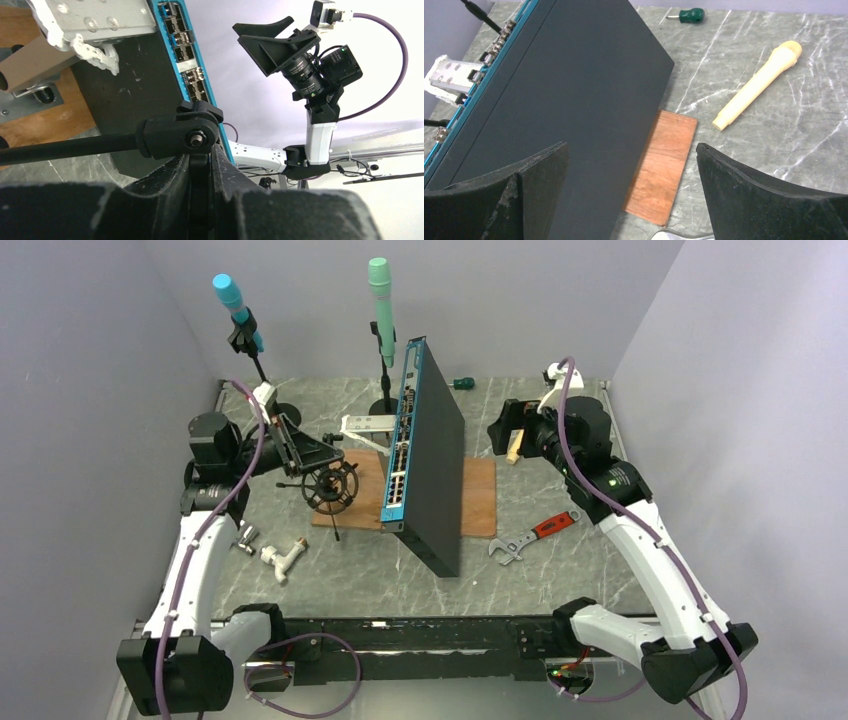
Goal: Remove the microphone from the stand
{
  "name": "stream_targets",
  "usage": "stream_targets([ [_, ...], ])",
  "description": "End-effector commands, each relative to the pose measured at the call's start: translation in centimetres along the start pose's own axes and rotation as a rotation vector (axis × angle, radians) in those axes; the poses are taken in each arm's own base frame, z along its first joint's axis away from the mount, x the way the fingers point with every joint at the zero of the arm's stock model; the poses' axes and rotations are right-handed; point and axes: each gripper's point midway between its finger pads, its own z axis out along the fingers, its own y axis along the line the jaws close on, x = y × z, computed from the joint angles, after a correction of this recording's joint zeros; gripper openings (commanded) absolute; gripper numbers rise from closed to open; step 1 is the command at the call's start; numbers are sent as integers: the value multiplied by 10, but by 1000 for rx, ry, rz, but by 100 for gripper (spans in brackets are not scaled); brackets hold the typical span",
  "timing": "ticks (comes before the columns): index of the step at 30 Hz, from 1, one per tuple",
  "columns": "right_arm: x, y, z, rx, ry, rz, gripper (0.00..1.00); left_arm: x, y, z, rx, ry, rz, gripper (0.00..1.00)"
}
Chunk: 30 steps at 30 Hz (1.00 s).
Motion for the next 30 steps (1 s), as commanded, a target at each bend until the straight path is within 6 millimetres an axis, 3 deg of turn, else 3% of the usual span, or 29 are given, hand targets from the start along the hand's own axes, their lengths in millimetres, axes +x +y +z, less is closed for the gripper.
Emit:
stream_targets([
  [1,-2,10,0,-39,2,-1,100,-8,-7,3,60,3,113,28],
  [4,4,10,2,-40,12,-5,100,-8,11,4,-15,6,110,48],
  [9,9,8,2,-34,16,-13,100,-16,31,-4,-124,-45,162,66],
  [17,22,8,1,-50,48,-34,100,-31,47,-28,-341,-190,297,96],
  [22,27,8,3,-54,59,-47,100,-41,48,-52,-473,-332,428,100],
  [27,28,9,5,-61,60,-53,100,-47,27,-67,-483,-443,558,99],
  [30,29,8,7,-60,60,-54,100,-52,23,-90,-583,-543,600,99],
])
